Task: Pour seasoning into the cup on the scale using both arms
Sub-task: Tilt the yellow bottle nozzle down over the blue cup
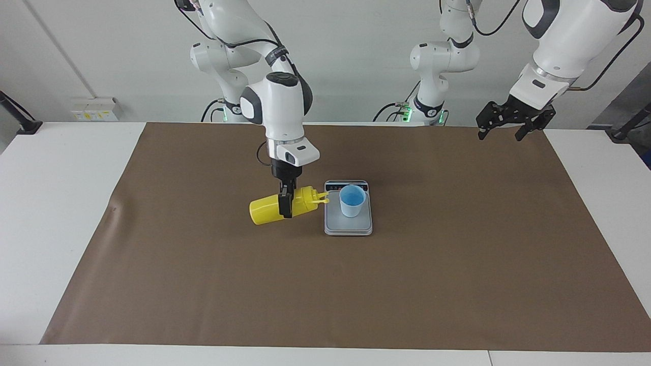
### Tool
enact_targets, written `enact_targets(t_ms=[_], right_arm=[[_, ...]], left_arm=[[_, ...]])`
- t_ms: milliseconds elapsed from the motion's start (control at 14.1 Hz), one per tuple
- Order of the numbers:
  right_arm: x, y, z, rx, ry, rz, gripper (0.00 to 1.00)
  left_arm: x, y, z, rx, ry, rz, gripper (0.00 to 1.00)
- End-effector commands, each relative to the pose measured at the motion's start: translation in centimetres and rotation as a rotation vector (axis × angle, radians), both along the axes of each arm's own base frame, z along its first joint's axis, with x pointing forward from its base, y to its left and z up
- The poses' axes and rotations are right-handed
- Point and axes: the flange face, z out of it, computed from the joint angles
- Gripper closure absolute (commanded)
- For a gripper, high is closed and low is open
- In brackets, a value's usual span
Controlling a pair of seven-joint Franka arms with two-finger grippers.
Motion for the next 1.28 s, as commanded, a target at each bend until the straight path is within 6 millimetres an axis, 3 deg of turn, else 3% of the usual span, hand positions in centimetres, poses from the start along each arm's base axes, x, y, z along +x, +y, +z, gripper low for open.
enact_targets(t_ms=[0,142,426,923,1207], right_arm=[[-0.1,1.4,0.3,-0.085,-0.046,0.042,1.0],[-0.6,2.1,0.2,-0.152,-0.063,0.076,1.0],[-1.6,5.1,-1.0,-0.26,-0.092,0.116,1.0],[-4.4,10.0,-4.6,-0.436,-0.193,0.08,1.0],[-4.8,10.4,-4.9,-0.433,-0.198,0.075,1.0]], left_arm=[[-0.8,0.4,0.1,0.014,-0.015,0.01,0.0],[-0.8,0.4,0.1,0.014,-0.015,0.01,0.0],[-0.8,0.4,0.0,0.014,-0.014,0.01,0.0],[-0.8,0.4,0.0,0.014,-0.014,0.01,0.0],[-0.8,0.4,0.1,0.014,-0.015,0.01,0.0]])
